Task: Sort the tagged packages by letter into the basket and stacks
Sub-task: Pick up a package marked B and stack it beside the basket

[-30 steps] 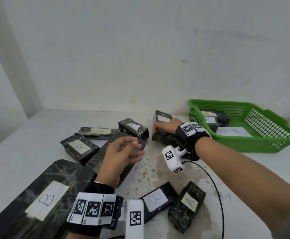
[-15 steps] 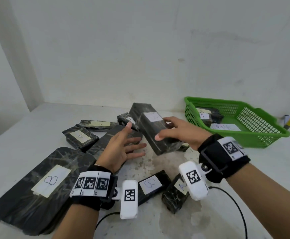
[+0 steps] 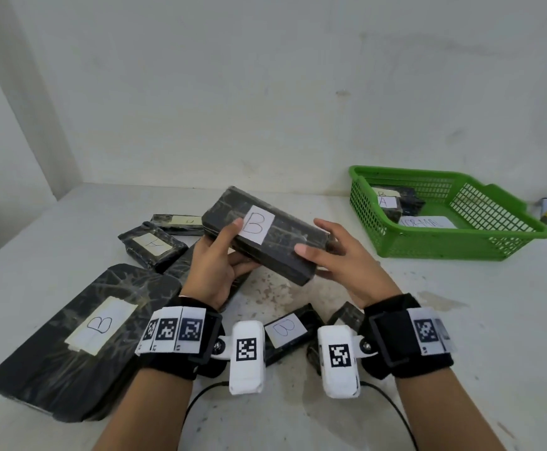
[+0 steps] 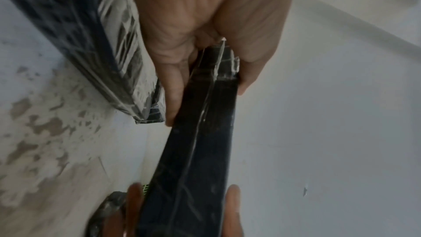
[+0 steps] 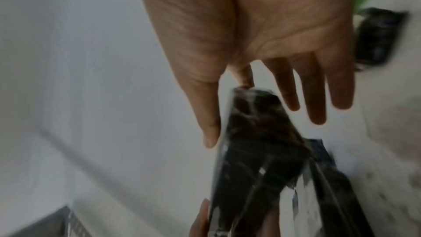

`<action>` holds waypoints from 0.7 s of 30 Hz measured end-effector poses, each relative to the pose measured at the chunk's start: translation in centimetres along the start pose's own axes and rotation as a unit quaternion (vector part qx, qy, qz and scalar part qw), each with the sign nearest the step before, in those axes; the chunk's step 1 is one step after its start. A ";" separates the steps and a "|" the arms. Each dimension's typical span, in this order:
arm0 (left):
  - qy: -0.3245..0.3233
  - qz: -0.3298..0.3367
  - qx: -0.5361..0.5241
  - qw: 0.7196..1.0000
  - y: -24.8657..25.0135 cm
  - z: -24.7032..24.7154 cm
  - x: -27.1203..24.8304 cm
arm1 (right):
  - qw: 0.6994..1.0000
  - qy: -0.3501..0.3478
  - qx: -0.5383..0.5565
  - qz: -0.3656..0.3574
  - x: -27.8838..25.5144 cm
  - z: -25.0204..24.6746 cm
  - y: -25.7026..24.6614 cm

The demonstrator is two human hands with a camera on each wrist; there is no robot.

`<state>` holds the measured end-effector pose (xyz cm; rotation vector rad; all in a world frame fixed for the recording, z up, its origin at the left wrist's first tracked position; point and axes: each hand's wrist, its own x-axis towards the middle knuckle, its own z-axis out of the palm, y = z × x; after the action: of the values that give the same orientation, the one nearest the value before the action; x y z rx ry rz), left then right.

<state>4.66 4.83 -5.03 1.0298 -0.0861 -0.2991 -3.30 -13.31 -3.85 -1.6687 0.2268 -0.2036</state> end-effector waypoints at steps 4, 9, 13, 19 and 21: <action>-0.001 0.002 -0.016 1.000 0.1 0.1 -0.6 | 0.976 0.037 0.216 0.013 -0.1 1.4 1.9; -0.029 0.016 0.016 0.999 1.0 -0.9 -1.2 | 0.965 0.032 0.259 0.000 -0.4 1.0 2.3; -0.022 0.033 0.102 0.994 0.9 -1.8 -1.7 | 0.965 0.022 0.261 -0.008 -0.7 0.7 2.4; -0.035 0.018 0.152 0.988 -0.1 -1.1 -2.6 | 0.975 0.029 0.218 -0.010 -0.8 0.9 2.2; -0.039 0.019 0.152 0.987 0.0 -0.9 -2.8 | 0.975 0.047 0.215 -0.011 -1.0 1.0 2.1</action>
<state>2.16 6.42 -5.29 1.3186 -0.2265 -0.2970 -4.01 -12.33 -6.03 -1.2337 0.2179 -0.3245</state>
